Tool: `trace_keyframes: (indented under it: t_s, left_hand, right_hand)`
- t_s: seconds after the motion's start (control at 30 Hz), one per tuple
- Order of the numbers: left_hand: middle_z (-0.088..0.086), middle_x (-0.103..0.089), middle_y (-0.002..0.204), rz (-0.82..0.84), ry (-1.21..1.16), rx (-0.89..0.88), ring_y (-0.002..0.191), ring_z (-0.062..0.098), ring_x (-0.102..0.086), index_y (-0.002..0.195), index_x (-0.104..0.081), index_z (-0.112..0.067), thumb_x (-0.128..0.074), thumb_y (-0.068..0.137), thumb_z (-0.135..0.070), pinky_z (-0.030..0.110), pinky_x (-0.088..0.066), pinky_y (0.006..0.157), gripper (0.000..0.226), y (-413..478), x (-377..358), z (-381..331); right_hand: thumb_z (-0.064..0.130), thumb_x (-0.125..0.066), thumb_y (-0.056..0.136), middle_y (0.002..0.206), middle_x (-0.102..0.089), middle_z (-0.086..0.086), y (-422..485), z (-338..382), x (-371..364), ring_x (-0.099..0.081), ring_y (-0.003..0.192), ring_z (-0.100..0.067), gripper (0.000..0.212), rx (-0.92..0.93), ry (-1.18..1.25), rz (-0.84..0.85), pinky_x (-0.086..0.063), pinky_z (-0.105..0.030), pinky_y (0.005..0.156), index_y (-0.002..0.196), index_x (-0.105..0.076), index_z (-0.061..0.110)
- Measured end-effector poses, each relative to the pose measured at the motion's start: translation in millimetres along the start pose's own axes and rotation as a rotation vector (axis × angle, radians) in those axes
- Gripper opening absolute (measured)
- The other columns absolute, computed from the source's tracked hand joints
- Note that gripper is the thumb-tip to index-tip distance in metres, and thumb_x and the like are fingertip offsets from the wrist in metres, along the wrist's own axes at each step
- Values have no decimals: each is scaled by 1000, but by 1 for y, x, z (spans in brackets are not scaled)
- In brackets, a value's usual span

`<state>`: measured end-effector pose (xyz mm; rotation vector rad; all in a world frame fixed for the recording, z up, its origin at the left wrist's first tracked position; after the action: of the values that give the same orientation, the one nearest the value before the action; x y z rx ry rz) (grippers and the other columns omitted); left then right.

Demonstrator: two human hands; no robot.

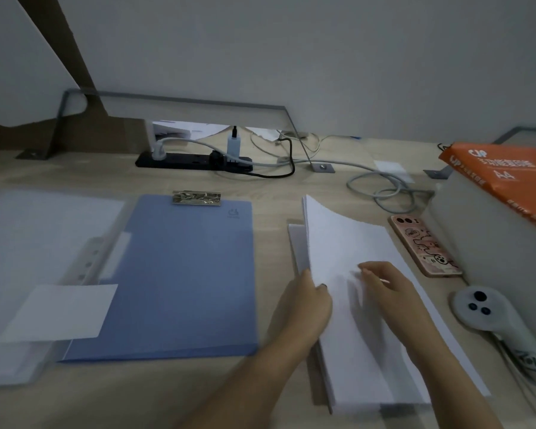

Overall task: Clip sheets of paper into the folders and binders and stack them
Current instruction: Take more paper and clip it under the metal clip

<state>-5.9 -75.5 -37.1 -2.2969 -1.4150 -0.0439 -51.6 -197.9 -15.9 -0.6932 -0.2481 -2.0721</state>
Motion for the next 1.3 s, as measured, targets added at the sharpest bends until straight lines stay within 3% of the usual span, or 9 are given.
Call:
trace_keyframes:
  t_s: [0.13, 0.27, 0.4, 0.5, 0.7, 0.8, 0.93, 1.1, 1.3]
  left_hand:
    - [-2, -62, 119, 21, -185, -89, 110, 20, -58, 120, -53, -22, -39, 93, -17, 37, -46, 97, 31, -15, 39, -16]
    - [-6, -65, 104, -25, -261, -150, 102, 17, -61, 98, -56, -31, -41, 96, -11, 36, -47, 94, 25, -28, 92, -15]
    - [-7, -65, 102, -188, -283, -157, 95, 13, -61, 88, -54, -35, -42, 95, -15, 37, -49, 90, 25, -35, 141, 4]
    - [-24, -52, 98, -292, -230, -137, 90, -3, -51, 98, -47, -33, -40, 98, -24, 26, -41, 85, 12, -39, 172, 22]
    - [7, -63, 112, -317, -131, 0, 99, 25, -61, 108, -53, -20, -44, 95, -20, 41, -48, 95, 16, -21, 233, 54]
    - [12, -60, 107, -393, -21, 49, 96, 27, -60, 103, -49, -15, -42, 96, -25, 40, -47, 89, 14, -1, 257, 60]
    - [17, -60, 118, -423, 320, 63, 105, 33, -58, 140, -30, -13, -36, 98, -30, 38, -47, 91, 46, 19, 264, 67]
    - [-6, -52, 70, -536, 726, -160, 63, 11, -50, 148, -15, -28, -27, 101, -27, 22, -38, 61, 49, 27, 259, 75]
    - [-2, -59, 121, -514, 984, -118, 99, 19, -62, 149, -15, -27, -25, 101, -20, 29, -47, 83, 49, 45, 262, 88]
  right_hand:
    - [23, -53, 90, 139, -43, -6, 3, 9, 24, -43, 124, -23, 43, -9, -14, -159, -36, -42, 102, 132, -44, 19]
    - [45, -62, 80, 115, -63, 12, 4, 23, 19, -57, 110, -17, 43, -56, 244, -19, -40, -38, 100, 117, -58, 24]
    - [16, -51, 92, 84, -73, 4, -1, 53, -21, -69, 77, -14, 15, 8, 424, 100, -50, -32, 74, 93, -64, 22]
    - [12, -48, 93, 92, -69, -3, -6, 73, -64, -65, 83, -23, 18, 30, 403, 104, -50, -38, 81, 104, -62, 16]
    - [11, -46, 91, 94, -68, -1, -1, 83, -132, -65, 88, -21, 19, 5, 293, 195, -51, -37, 83, 95, -61, 22]
    - [9, -46, 91, 90, -69, -2, 4, 81, -151, -65, 84, -22, 19, -25, 235, 235, -50, -37, 81, 89, -62, 20]
    - [7, -46, 89, 82, -64, -8, 8, 76, -164, -57, 71, -20, 14, -26, 108, 245, -40, -27, 59, 92, -59, 6]
    - [13, -51, 90, 101, -61, -12, 19, 80, -165, -56, 88, -27, 35, 12, -149, 158, -38, -29, 66, 123, -44, 7]
    - [23, -47, 93, 135, -45, -7, 50, 127, -201, -44, 123, -24, 37, 418, -467, 152, -37, -30, 94, 129, -49, 15]
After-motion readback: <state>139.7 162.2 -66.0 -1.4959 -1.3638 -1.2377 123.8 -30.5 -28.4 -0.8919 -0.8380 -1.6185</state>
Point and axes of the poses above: each hand's wrist, its own y-axis towards the middle knuckle, its own x-axis out of the back of the hand, z = x × y, the point moved 2 cm from there along y, towards the middle knuckle
